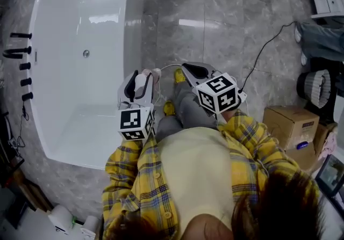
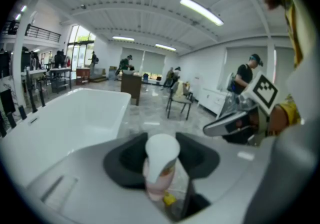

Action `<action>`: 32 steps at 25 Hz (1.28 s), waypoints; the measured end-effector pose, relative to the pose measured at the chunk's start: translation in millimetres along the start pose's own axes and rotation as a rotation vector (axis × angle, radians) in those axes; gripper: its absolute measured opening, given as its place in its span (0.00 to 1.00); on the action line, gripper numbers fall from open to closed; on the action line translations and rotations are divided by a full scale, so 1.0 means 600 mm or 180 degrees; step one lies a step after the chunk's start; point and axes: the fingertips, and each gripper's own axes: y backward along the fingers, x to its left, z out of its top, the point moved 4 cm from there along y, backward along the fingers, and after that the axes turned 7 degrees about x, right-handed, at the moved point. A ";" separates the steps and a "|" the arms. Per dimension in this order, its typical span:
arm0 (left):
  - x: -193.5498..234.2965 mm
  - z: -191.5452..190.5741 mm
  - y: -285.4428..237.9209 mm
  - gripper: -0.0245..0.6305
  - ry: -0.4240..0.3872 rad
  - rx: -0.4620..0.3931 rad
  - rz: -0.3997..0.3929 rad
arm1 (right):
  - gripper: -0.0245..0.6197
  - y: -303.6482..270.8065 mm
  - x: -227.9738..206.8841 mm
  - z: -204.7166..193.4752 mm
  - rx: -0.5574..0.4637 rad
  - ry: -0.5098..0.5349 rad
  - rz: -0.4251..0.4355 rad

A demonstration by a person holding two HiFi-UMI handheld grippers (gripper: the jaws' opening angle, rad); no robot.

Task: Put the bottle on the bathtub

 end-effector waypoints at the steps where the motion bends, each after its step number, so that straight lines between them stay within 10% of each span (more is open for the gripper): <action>1: 0.004 0.002 -0.016 0.31 0.0003 0.0042 0.0013 | 0.06 -0.007 -0.011 0.005 0.0030 -0.0004 0.0011; 32: 0.106 -0.145 -0.404 0.31 -0.0057 0.0984 0.0180 | 0.06 -0.269 -0.235 -0.077 0.0888 -0.0156 0.0124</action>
